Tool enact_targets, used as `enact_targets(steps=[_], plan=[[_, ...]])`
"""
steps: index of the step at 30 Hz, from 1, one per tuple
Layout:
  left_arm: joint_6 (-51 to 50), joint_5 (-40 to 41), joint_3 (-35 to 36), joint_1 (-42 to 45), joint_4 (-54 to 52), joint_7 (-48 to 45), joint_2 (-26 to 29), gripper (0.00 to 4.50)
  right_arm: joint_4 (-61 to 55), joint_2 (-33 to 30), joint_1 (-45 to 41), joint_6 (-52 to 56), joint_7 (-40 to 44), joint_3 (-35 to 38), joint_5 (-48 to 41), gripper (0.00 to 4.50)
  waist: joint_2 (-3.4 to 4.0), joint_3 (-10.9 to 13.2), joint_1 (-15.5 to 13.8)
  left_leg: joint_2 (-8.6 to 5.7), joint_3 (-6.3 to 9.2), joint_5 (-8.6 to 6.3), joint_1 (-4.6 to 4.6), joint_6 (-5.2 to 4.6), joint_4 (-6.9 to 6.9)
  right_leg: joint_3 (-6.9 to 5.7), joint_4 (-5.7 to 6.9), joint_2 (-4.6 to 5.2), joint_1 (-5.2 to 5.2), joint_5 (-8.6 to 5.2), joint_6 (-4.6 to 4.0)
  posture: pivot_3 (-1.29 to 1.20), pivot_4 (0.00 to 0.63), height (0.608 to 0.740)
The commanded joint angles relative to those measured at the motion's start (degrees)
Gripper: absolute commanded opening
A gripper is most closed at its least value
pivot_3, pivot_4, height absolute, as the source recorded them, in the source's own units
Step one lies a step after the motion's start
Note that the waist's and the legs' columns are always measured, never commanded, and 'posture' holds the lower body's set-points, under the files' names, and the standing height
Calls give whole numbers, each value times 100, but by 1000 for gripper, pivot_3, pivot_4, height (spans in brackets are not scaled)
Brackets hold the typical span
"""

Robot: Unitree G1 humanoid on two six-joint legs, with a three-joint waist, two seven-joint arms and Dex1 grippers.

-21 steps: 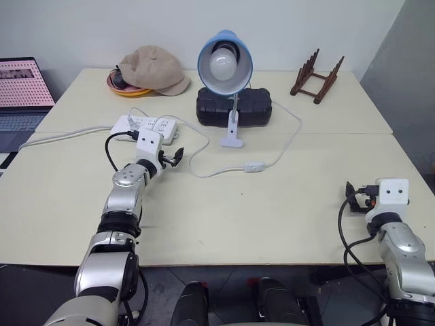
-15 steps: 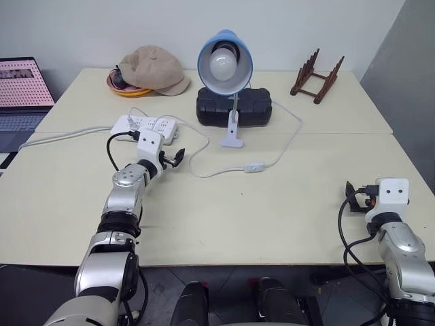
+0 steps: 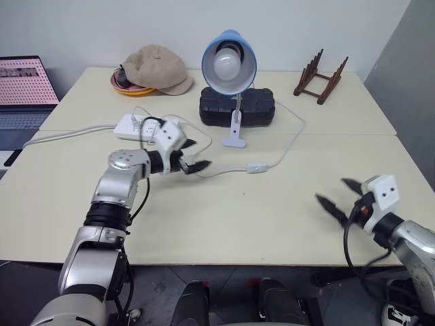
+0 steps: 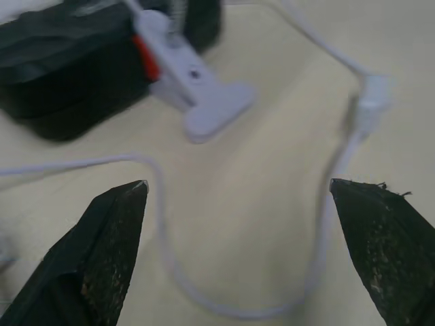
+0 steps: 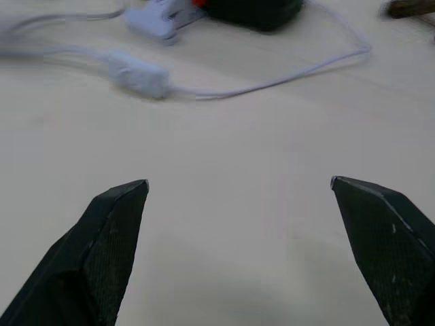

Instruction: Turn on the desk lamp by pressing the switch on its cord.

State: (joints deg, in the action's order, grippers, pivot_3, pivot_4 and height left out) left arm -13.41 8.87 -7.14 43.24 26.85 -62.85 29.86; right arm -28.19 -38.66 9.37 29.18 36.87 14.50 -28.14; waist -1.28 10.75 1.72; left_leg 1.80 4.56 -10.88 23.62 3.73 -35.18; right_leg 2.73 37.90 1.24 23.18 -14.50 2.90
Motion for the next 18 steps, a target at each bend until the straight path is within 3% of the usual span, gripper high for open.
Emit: enact_targets(steps=[1,6,11,16,18], plan=[[643,-336,-466,612,616,-441,-308,4450,-691,-99,91,444,35,-27,-389,4500,0,0,-1,-1,-2,0,0,0,0,3,0,1,0,-1,-1,0,150,740],[1403,-663,-777,1279,2116,-782,-900,4450,-1010,185,175,652,-389,-128,-348,4500,0,0,12,-2,-1,0,6,0,-7,3,-4,1,3,-1,-2,0,150,740],[2256,-1180,-951,1934,3662,-542,-1442,4450,-1272,499,546,629,-880,-32,-99,4500,-1,1,9,-3,2,-1,22,-2,-5,-4,-12,-1,11,11,25,0,150,740],[2565,-1316,-766,2296,4332,-368,-1713,4450,-1480,646,860,608,-1108,60,-42,4500,-4,2,4,-3,3,-2,28,-2,-1,-6,-18,0,14,11,29,0,150,740],[2649,-1356,-729,2365,4447,-293,-1765,4101,-1537,686,929,609,-1156,61,-33,4500,-4,2,12,-3,4,-2,27,-2,-1,-6,-18,0,14,11,28,0,150,740]])
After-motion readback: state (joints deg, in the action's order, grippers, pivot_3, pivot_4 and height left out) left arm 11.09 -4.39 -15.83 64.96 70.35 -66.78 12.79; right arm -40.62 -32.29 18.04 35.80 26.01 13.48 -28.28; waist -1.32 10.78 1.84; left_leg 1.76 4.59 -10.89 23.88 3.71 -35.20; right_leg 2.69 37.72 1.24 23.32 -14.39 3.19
